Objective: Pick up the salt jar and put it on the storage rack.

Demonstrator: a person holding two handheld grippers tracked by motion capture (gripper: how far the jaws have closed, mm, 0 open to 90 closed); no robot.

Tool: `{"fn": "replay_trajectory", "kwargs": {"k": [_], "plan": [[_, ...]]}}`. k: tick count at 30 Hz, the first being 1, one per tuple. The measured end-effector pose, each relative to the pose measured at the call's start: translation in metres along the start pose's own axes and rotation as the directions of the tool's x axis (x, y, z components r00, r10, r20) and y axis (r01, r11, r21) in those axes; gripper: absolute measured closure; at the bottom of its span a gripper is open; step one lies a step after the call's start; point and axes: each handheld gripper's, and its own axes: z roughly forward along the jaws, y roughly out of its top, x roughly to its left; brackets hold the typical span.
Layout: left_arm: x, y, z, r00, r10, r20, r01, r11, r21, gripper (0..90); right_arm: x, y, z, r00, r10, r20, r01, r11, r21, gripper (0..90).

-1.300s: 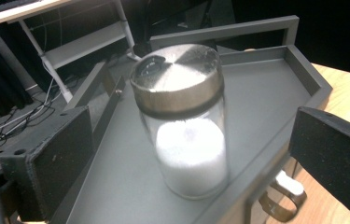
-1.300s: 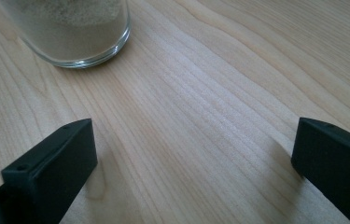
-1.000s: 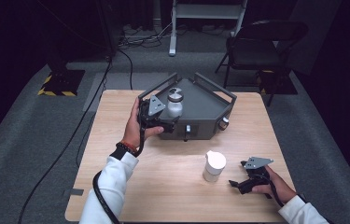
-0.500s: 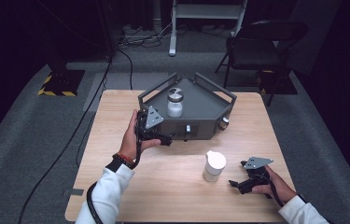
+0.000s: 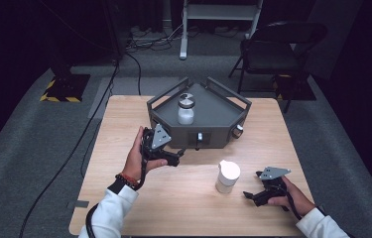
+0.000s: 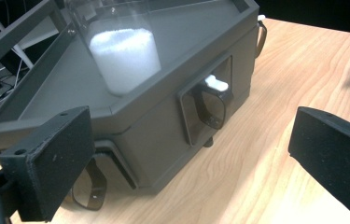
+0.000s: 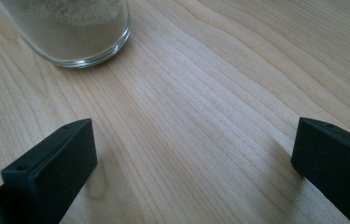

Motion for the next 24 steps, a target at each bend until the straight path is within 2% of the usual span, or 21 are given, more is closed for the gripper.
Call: {"fn": "replay_trajectory", "kwargs": {"k": [4, 15, 24], "plan": [[-0.003, -0.011, -0.003, 0.9998, -0.020, 0.000, 0.020, 0.9998, 0.000, 0.0, 0.000, 0.000, 0.000, 1.0000, 0.001, 0.001, -0.001, 1.000, 0.000, 0.0], [-0.009, -0.032, -0.016, 0.9994, -0.034, 0.000, 0.034, 0.9993, 0.015, 0.1, 0.000, 0.000, 0.000, 1.0000, 0.001, 0.001, -0.001, 1.000, 0.000, 0.0], [-0.020, -0.045, -0.017, 0.9999, -0.013, 0.007, 0.013, 0.9984, 0.056, 0.1, 0.001, 0.000, 0.000, 1.0000, 0.002, 0.002, -0.002, 1.000, 0.000, 0.1]]}}
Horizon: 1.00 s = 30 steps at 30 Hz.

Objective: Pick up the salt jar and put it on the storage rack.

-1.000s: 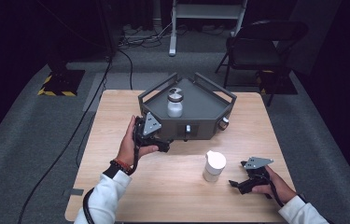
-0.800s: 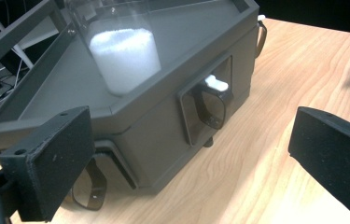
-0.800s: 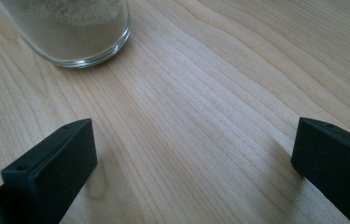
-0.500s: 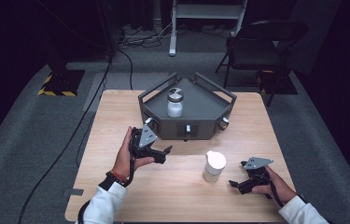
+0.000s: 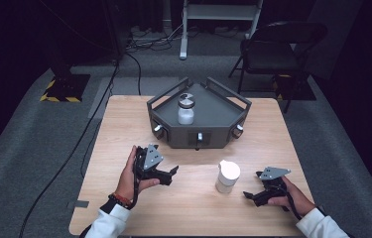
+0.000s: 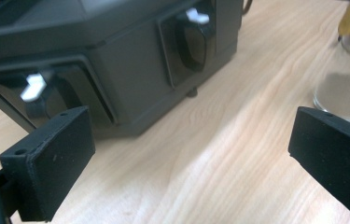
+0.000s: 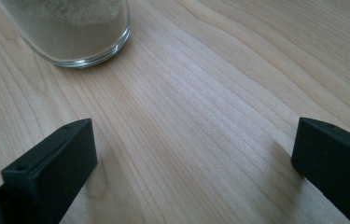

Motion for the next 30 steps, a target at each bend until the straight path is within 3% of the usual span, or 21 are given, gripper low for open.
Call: {"fn": "replay_trajectory", "kwargs": {"k": [14, 22, 30], "plan": [[0.001, -0.015, 0.001, 0.9999, -0.006, 0.014, 0.005, 0.9963, 0.086, 0.2, 0.000, 0.000, 0.000, 1.0000, 0.000, -0.001, 0.000, 1.000, 0.000, 0.0], [0.007, -0.025, 0.002, 0.9997, -0.024, 0.004, 0.024, 0.9898, 0.140, 0.2, 0.000, 0.000, 0.000, 1.0000, 0.000, -0.001, 0.000, 1.000, 0.000, 0.0], [0.009, -0.029, 0.006, 0.9998, -0.018, 0.006, 0.016, 0.9831, 0.183, 0.4, 0.000, 0.000, 0.000, 1.0000, 0.000, -0.001, 0.000, 1.000, 0.000, 0.1]]}}
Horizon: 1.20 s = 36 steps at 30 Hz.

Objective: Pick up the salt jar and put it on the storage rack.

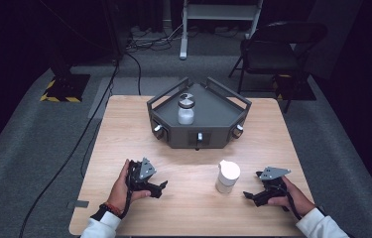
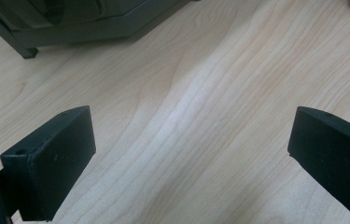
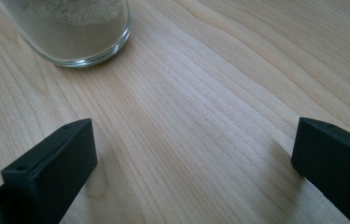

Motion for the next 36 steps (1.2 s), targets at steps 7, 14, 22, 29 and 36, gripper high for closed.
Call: {"fn": "replay_trajectory", "kwargs": {"k": [7, 14, 22, 29, 36], "plan": [[0.000, 0.001, 0.006, 1.0000, 0.008, 0.005, -0.008, 0.9992, 0.039, 0.5, 0.000, 0.000, 0.000, 1.0000, 0.001, 0.001, -0.001, 1.000, 0.000, 0.0], [0.000, 0.002, 0.012, 0.9998, 0.014, 0.012, -0.015, 0.9973, 0.072, 0.5, 0.000, 0.000, 0.000, 1.0000, -0.001, 0.000, 0.001, 1.000, 0.000, 0.0], [-0.003, 0.002, 0.017, 0.9998, 0.010, 0.016, -0.011, 0.9951, 0.098, 0.5, -0.001, 0.000, 0.000, 1.0000, -0.004, -0.004, 0.004, 1.000, 0.000, 0.0], [-0.004, 0.000, 0.022, 0.9996, 0.011, 0.026, -0.014, 0.9937, 0.111, 0.3, -0.001, 0.000, 0.000, 1.0000, -0.004, -0.004, 0.004, 1.000, 0.000, 0.0], [0.005, -0.007, 0.023, 0.9980, -0.038, 0.050, 0.033, 0.9951, 0.093, 0.2, -0.002, 0.000, 0.000, 1.0000, -0.006, -0.006, 0.006, 1.000, 0.000, 0.0]]}}
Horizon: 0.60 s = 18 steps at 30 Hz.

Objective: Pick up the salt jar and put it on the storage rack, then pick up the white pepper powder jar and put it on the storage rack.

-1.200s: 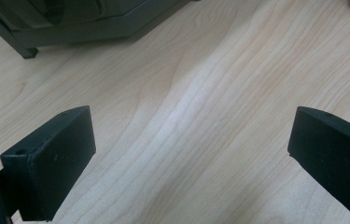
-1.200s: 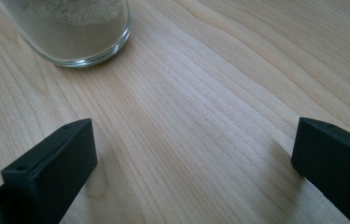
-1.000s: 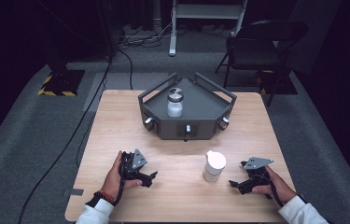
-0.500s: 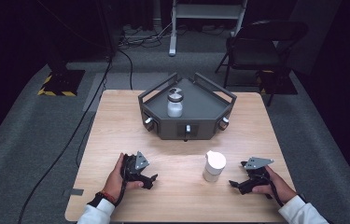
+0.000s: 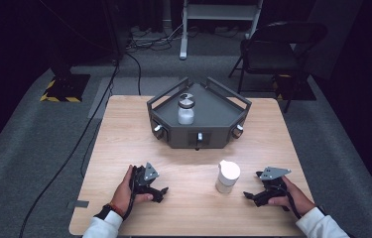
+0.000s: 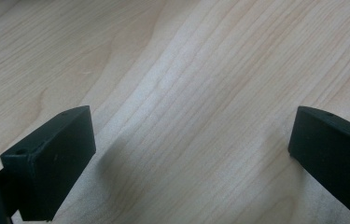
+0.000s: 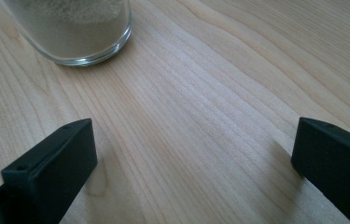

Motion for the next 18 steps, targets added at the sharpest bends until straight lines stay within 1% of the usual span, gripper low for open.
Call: {"fn": "replay_trajectory", "kwargs": {"k": [1, 3, 4, 5, 18], "plan": [[0.0014, -0.0015, 0.0004, 1.0000, -0.008, 0.006, 0.008, 1.0000, -0.006, 0.2, -0.0004, 0.0001, 0.0001, 1.0000, -0.001, -0.002, 0.001, 1.000, 0.000, 0.1], [0.0055, -0.0013, 0.0007, 0.9994, -0.030, 0.019, 0.030, 0.9995, 0.002, 0.2, -0.0016, 0.0004, 0.0004, 1.0000, -0.007, -0.006, 0.007, 1.000, 0.000, 0.0], [0.0068, -0.0013, 0.0010, 0.9992, -0.032, 0.022, 0.032, 0.9995, 0.002, 0.2, -0.0019, 0.0005, 0.0006, 0.9999, -0.008, -0.007, 0.008, 1.000, -0.001, 0.0], [0.0077, -0.0008, 0.0010, 0.9987, -0.044, 0.026, 0.044, 0.9990, 0.008, 0.3, -0.0020, 0.0006, 0.0007, 0.9999, -0.009, -0.008, 0.009, 1.000, -0.001, 0.1], [0.0079, -0.0013, 0.0008, 0.9986, -0.047, 0.026, 0.046, 0.9989, 0.007, 0.2, -0.0024, 0.0009, 0.0010, 0.9999, -0.009, -0.009, 0.009, 1.000, -0.001, 0.0]]}}
